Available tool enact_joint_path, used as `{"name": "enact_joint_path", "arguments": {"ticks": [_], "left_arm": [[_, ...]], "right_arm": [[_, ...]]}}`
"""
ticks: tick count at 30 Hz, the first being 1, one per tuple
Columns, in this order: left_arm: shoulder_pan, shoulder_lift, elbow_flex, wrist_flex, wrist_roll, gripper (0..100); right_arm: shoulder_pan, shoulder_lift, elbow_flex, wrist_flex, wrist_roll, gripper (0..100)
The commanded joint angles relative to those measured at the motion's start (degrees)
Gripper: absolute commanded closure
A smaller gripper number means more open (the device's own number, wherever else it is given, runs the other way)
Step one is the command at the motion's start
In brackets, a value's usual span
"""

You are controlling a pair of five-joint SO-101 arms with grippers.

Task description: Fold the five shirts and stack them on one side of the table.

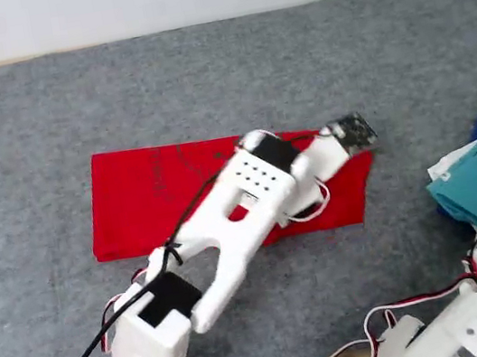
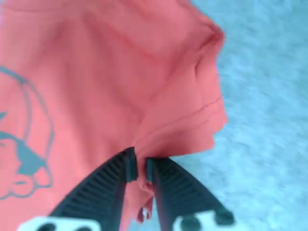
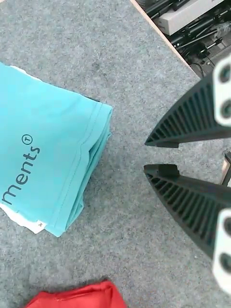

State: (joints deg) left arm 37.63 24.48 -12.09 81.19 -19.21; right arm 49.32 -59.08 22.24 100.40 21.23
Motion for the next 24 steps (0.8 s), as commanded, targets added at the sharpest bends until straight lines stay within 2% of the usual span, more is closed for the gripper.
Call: {"name": "enact_joint_path", "arguments": {"ticks": [1,6,12,17,24], "left_arm": [[-2.55,-2.2,-2.07,-3.69,0.18,99],[-5.01,4.84,-7.78,-4.22,0.26,99],[-6.59,14.15,-20.44,-0.26,0.44,99],[-6.68,18.9,-29.14,4.66,0.44,91],[-10.11,23.12,-34.42,5.45,0.18,87]], "right_arm": [[0.4,-0.4,-0.26,1.8,-0.53,92.4],[0.4,-0.4,-0.26,1.8,-0.53,92.4],[0.4,-0.4,-0.26,1.8,-0.53,92.4],[0.4,-0.4,-0.26,1.8,-0.53,92.4],[0.4,-0.4,-0.26,1.8,-0.53,92.4]]}}
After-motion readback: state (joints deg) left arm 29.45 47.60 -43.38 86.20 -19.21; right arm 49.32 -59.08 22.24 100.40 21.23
